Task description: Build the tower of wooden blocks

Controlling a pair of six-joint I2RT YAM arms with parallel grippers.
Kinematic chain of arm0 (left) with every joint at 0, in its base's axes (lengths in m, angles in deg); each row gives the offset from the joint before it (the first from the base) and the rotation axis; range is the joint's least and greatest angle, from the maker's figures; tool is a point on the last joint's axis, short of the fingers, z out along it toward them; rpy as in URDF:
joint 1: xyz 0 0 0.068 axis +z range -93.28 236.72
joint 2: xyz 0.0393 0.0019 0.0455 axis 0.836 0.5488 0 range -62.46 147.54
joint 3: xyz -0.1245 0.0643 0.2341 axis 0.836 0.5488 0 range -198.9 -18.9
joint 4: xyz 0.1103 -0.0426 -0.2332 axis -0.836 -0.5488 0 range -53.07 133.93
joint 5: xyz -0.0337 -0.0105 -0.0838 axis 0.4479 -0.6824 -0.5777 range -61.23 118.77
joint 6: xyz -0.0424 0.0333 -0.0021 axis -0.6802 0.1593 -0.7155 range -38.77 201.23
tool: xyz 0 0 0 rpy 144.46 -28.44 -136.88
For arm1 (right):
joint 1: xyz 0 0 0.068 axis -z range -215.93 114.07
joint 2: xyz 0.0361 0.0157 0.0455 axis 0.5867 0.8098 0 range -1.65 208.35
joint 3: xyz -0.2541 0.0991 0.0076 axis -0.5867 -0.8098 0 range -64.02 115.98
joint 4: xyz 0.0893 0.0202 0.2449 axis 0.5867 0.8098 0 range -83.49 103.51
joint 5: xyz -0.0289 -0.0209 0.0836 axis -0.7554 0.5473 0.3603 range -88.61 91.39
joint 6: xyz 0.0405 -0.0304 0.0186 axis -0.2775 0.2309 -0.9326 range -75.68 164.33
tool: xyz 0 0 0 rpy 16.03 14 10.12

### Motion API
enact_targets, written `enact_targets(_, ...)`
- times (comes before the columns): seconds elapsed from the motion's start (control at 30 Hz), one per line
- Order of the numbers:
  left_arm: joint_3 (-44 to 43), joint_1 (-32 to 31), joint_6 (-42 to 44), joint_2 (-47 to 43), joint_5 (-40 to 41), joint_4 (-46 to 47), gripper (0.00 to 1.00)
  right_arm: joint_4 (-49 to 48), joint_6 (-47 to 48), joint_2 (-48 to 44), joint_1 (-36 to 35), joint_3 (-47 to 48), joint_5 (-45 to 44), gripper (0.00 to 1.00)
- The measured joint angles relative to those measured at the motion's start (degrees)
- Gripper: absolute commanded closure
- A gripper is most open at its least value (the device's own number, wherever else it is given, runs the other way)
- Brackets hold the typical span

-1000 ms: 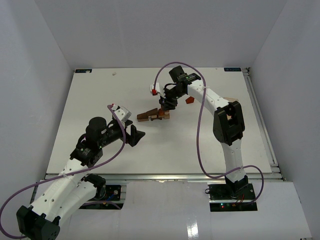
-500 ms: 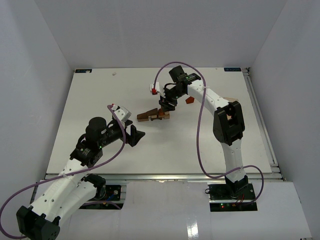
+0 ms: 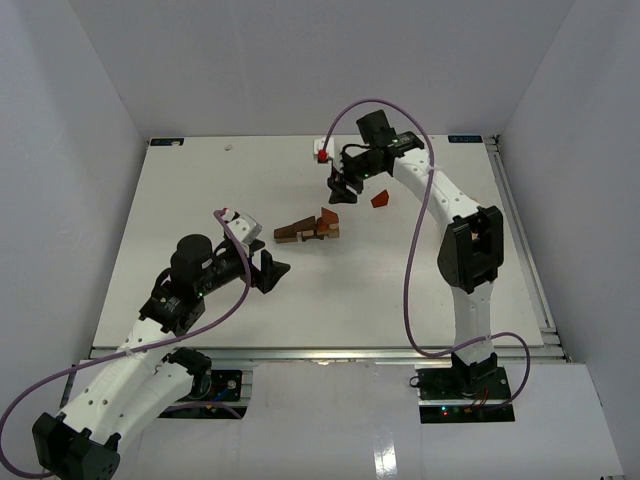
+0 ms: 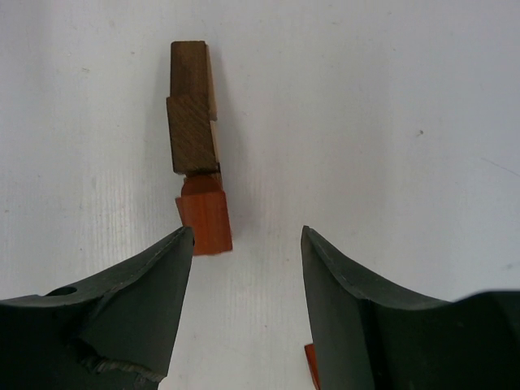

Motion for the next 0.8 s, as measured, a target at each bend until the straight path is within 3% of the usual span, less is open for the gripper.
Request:
enact_targets(0.13, 0.0, 0.0, 0.0, -0.17, 0.1, -0.06, 0.04, -0.55, 1.66, -1.51, 5.08, -0.85, 0.48, 0.31)
enact_targets(0.3, 0.0, 0.0, 0.0, -0.17, 0.1, -0.08, 0.04, 0.05, 12.27, -2.9, 11.3, -6.16, -3.0, 0.22)
enact_targets(0.57, 0.0, 0.0, 0.0, -0.07, 0.1, -0.08, 0.04, 3.26, 30.89, -1.4, 12.42, -10.86, -10.46, 0.19)
enact_targets(0.8, 0.0, 0.04, 0.0, 0.05, 0.26, -0.09, 0.04, 4.26, 38.91, 4.04, 12.3, -7.2, -13.52, 0.19)
